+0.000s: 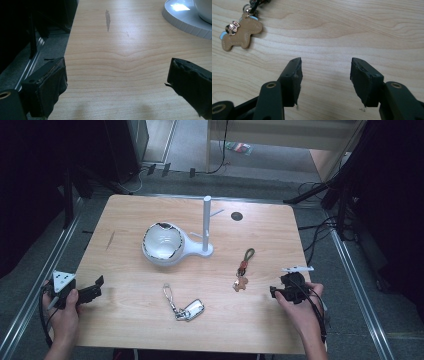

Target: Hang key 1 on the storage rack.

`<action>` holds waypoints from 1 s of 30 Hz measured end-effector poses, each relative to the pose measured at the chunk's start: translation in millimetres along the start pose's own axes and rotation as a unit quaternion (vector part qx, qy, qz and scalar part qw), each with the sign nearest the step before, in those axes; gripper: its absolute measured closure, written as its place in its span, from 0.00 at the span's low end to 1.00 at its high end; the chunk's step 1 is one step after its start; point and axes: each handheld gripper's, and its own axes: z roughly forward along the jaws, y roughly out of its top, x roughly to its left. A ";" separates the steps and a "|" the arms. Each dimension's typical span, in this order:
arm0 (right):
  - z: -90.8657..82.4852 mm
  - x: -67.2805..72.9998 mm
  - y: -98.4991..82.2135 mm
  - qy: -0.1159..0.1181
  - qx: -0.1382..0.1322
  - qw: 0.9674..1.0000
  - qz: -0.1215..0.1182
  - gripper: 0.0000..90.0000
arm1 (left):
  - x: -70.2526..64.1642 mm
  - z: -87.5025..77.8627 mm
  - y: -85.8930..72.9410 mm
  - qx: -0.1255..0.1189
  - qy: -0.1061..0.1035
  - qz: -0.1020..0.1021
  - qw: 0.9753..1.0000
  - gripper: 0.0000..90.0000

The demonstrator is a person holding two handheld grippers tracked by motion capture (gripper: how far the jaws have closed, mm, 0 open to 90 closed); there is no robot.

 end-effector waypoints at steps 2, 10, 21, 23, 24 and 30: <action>4.2 3.7 9.2 -0.001 0.029 1.000 -0.008 0.48 | 0.0 0.2 0.2 0.004 0.000 0.002 1.000 0.03; 17.1 9.6 30.9 -0.013 0.098 0.995 -0.018 0.46 | -0.4 1.2 0.6 0.005 -0.003 0.004 1.000 0.03; 17.6 5.7 59.5 -0.004 0.127 0.992 0.009 0.50 | -0.4 1.4 0.7 0.006 -0.002 0.003 1.000 0.03; 16.4 6.3 64.6 -0.004 0.125 0.992 0.006 0.50 | -0.6 1.5 0.8 0.007 -0.002 0.004 1.000 0.03; 16.2 7.1 67.0 -0.003 0.127 0.992 0.007 0.50 | -0.6 1.4 0.9 0.008 -0.001 0.005 1.000 0.03; 19.9 15.3 80.6 -0.001 0.139 0.990 -0.001 0.50 | -0.7 1.6 0.9 0.008 -0.001 0.004 1.000 0.03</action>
